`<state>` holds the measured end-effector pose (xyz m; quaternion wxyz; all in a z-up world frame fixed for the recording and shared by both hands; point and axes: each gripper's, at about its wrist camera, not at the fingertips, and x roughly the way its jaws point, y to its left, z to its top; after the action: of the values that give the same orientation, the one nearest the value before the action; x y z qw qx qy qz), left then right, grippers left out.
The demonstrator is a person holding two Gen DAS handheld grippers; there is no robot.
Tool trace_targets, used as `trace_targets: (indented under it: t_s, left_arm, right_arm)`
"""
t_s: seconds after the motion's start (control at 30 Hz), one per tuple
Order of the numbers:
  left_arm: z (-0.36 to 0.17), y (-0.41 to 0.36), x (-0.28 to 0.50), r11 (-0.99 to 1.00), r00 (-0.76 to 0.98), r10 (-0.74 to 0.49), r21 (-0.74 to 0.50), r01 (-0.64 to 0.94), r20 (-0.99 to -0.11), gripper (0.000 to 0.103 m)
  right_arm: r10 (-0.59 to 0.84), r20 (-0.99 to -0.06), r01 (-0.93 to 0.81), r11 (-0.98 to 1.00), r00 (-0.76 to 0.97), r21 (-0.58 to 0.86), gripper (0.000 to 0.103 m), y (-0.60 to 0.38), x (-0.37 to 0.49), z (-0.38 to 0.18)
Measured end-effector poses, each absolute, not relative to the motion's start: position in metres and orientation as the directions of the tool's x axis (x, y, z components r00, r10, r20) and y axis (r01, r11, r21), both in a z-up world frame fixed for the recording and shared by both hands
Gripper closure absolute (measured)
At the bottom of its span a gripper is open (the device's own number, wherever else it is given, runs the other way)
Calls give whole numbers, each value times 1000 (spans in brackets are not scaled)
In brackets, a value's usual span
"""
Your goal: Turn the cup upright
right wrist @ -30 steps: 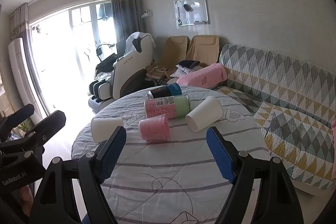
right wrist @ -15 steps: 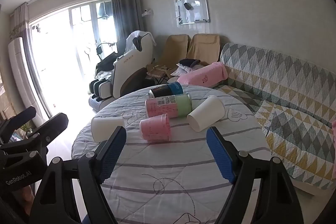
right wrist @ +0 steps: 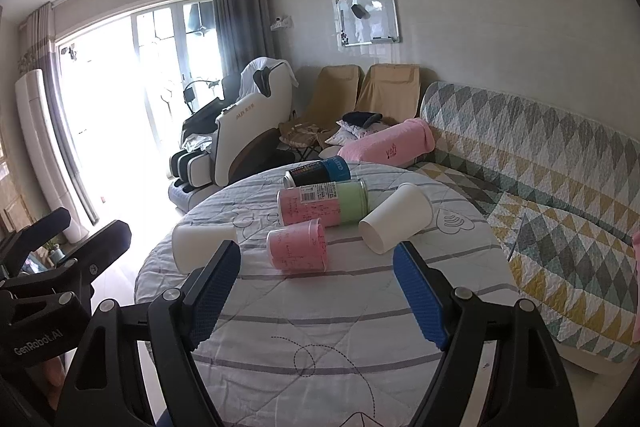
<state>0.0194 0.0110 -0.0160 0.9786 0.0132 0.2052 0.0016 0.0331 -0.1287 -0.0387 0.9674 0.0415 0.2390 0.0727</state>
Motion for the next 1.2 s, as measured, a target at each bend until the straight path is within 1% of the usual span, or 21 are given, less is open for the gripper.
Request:
trace_targets:
  t_s: [1.2]
  left_arm:
    - [-31, 18, 41, 1000, 894, -12, -2, 12, -448, 0]
  right_arm:
    - [142, -494, -113, 990, 858, 87, 23, -118, 53, -42]
